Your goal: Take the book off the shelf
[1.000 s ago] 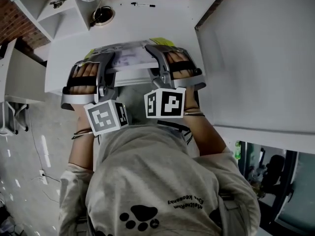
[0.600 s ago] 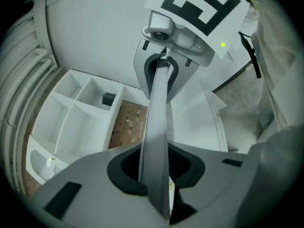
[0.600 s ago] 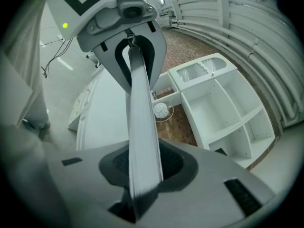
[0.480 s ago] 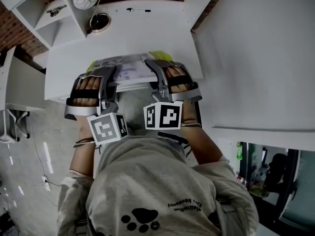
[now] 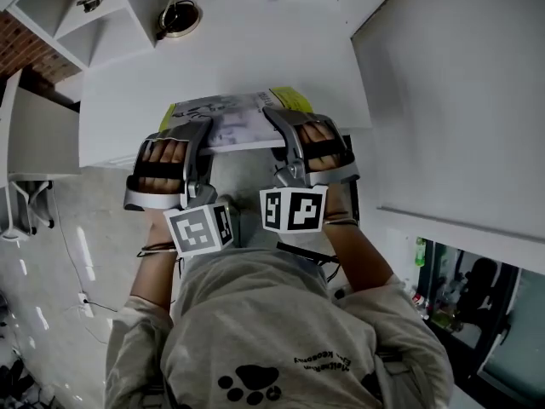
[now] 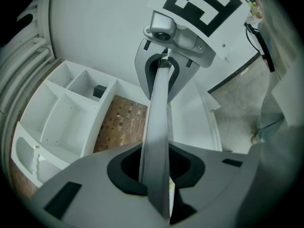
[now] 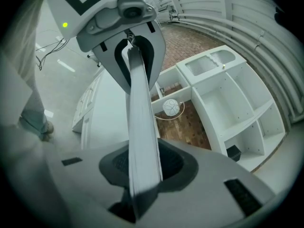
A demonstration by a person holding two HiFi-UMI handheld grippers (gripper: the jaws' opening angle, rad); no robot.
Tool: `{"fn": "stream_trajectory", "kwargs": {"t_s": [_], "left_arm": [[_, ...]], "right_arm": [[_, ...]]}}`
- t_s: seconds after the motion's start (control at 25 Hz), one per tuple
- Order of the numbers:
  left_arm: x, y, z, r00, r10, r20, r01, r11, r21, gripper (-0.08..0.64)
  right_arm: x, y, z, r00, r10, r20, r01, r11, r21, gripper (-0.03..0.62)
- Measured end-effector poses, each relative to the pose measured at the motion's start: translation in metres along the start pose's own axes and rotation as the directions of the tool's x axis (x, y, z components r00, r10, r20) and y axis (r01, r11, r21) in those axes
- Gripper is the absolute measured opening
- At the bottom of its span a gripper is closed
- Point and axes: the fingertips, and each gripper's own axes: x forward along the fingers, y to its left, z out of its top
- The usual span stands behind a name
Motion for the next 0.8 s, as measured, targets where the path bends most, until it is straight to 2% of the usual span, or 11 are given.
{"fn": "stream_trajectory", "kwargs": {"t_s": [0.44,0.8], "left_arm": [[0.040,-0.052,-0.047,0.998,-0.058,0.000,0.058,0.998,-0.038,0.084],[0.060,-0.088,-0.071,0.993,-0.119,-0.006,0.118,0.991,-0.065,0.086]], "right_arm": [[0.053,0.059,0.004,0.998,0.061,-0.016,-0.061,0.998,-0.002,0.095],[0.077,0.098,0.004,0.994,0.107,-0.030,-0.107,0.994,0.005,0.095]]}}
